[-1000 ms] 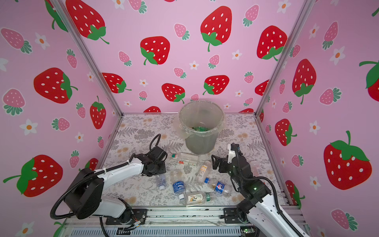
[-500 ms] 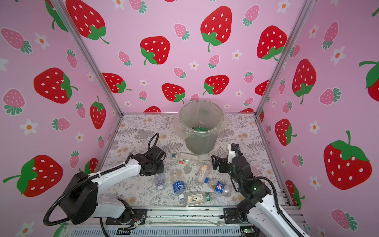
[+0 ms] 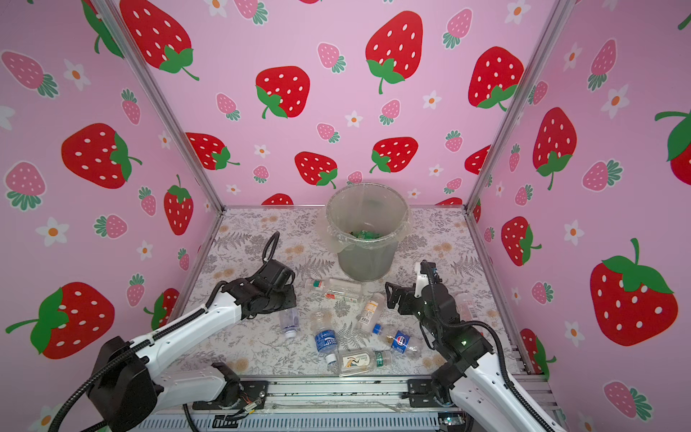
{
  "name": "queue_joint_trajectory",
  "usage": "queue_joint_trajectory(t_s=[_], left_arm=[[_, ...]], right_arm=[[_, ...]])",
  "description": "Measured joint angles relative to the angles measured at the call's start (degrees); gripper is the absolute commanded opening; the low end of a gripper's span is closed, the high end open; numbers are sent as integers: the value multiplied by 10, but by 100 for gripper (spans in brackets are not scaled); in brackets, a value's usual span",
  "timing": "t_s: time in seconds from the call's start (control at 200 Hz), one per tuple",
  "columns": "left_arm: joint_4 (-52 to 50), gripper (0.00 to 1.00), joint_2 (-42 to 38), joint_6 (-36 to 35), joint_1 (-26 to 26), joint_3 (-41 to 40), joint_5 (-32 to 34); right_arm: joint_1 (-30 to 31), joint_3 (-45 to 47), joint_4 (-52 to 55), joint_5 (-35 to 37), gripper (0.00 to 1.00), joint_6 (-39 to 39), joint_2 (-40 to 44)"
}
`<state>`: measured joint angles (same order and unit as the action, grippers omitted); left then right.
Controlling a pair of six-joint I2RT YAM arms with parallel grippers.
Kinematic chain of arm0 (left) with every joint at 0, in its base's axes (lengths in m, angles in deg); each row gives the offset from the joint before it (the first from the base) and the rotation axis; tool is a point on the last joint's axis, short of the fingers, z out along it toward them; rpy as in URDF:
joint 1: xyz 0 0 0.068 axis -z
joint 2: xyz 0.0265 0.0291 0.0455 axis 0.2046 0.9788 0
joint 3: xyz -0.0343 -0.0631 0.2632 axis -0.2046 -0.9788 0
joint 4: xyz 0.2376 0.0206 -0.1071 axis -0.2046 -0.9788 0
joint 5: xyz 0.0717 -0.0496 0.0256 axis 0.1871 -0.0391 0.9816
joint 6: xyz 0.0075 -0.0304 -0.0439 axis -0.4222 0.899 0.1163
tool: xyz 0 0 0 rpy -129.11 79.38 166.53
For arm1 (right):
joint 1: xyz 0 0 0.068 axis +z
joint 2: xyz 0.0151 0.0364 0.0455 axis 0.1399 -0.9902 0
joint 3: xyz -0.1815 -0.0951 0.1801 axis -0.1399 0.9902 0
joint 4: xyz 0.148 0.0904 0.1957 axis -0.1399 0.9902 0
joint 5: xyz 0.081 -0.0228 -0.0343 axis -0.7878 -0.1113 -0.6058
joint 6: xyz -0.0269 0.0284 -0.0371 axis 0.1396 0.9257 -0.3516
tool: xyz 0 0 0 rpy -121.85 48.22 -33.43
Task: Throw the plastic bottles in the bin
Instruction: Pick up the plastic bottle from the center of the table.
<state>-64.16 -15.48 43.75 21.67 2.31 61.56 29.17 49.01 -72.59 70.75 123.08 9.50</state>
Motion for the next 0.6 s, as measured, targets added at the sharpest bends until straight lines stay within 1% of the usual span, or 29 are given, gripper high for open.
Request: queue_joint_trajectory(t_s=[0.245,0.425,0.6], left_arm=[[-25,54,-26,-14,-17,36,8],[-30,54,-54,-34,-42,52,-16],[-21,54,-112,-43,-71,54,-31]], right_arm=[[0,0,0,0,99,3,2],[0,0,2,0,99,5,7],[0,0,9,2,99,7,9]])
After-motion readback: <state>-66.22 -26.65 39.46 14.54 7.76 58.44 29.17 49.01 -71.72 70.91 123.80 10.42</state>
